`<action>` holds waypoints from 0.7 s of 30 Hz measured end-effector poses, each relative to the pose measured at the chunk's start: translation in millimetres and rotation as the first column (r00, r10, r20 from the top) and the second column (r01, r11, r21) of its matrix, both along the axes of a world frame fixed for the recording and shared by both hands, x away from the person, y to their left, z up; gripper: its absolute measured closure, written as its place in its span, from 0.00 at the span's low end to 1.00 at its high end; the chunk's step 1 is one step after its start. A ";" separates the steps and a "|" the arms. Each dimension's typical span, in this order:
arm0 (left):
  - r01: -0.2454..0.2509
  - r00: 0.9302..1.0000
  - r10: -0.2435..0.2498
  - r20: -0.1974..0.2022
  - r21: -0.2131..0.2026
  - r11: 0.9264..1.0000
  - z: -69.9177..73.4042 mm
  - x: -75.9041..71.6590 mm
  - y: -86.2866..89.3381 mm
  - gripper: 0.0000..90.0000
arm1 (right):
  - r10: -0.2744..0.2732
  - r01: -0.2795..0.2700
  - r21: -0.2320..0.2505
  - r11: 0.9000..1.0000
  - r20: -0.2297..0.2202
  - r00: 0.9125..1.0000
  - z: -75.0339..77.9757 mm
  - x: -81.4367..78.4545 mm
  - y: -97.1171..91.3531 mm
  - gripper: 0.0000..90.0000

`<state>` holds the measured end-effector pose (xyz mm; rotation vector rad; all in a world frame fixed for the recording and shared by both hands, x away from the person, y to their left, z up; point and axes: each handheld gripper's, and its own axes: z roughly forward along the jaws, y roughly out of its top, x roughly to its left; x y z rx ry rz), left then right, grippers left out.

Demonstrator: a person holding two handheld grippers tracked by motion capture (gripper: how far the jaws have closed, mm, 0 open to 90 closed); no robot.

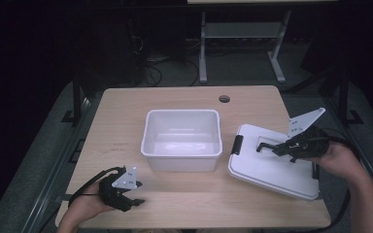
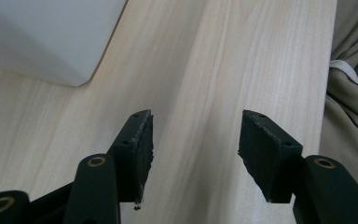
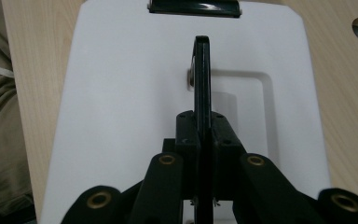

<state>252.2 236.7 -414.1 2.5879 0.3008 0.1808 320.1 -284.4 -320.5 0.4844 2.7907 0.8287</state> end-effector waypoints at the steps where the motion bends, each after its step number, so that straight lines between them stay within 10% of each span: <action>1: -0.003 1.000 0.003 -0.002 -0.003 1.000 -0.4 -0.3 -0.1 0.49 | 0.003 -0.003 -0.003 1.000 0.003 1.000 1.7 0.0 -0.1 0.93; 21: 0.001 1.000 -0.002 -0.016 -0.009 1.000 0.0 -1.4 -0.3 0.43 | 0.044 -0.045 0.018 0.999 0.056 0.997 41.2 7.5 11.3 0.93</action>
